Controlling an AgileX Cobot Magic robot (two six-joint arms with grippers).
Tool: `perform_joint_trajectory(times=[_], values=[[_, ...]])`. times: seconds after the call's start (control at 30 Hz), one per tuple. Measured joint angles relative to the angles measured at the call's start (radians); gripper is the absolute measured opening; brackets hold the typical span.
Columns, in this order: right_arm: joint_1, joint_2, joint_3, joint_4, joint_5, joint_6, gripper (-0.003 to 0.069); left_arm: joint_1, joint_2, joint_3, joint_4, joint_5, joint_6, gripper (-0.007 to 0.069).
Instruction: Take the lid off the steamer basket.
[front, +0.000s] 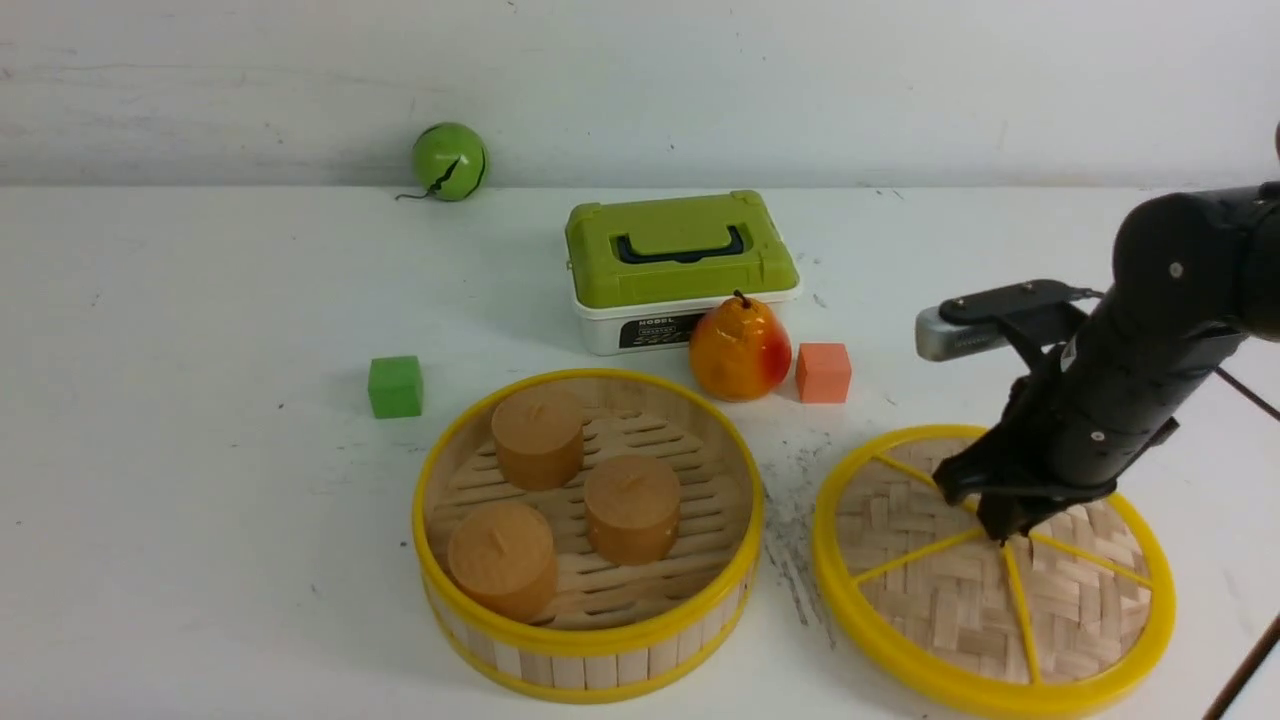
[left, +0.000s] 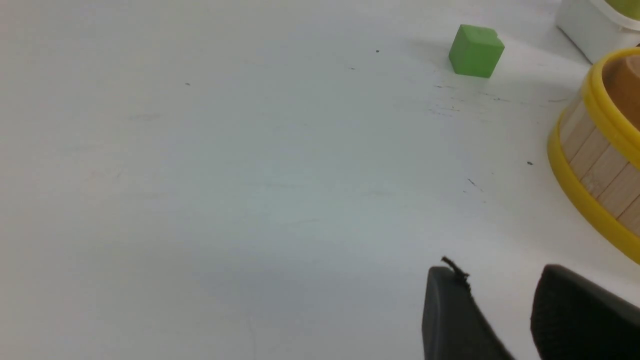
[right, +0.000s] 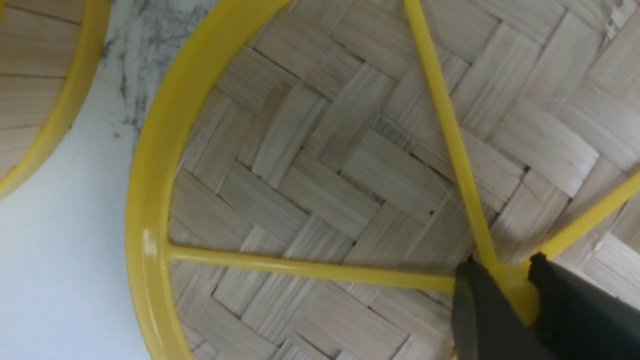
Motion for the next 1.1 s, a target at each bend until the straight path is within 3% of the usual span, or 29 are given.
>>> perform_joint_trajectory(times=[0.13,0.37,0.5,0.7,0.87,1.1], values=[[0.000,0.008,0.000,0.000,-0.025,0.000,0.0141,0.000,0.000,0.000,0.000,0.000,0.000,0.0239],[0.000,-0.012,0.000,0.006,-0.001,0.000,0.0290,0.000,0.000,0.000,0.000,0.000,0.000,0.0239],[0.000,-0.109,0.000,0.028,0.029,0.000,0.0299,0.000,0.000,0.000,0.000,0.000,0.000,0.0239],[0.000,-0.346,0.000,0.094,0.029,-0.021,0.0223,0.000,0.000,0.000,0.000,0.000,0.000,0.0239],[0.000,-0.597,0.002,0.157,0.027,-0.064,0.0114,0.000,0.000,0.000,0.000,0.000,0.000,0.0239],[0.000,-0.942,0.163,0.187,-0.073,-0.073,0.0020,0.000,0.000,0.000,0.000,0.000,0.000,0.0239]])
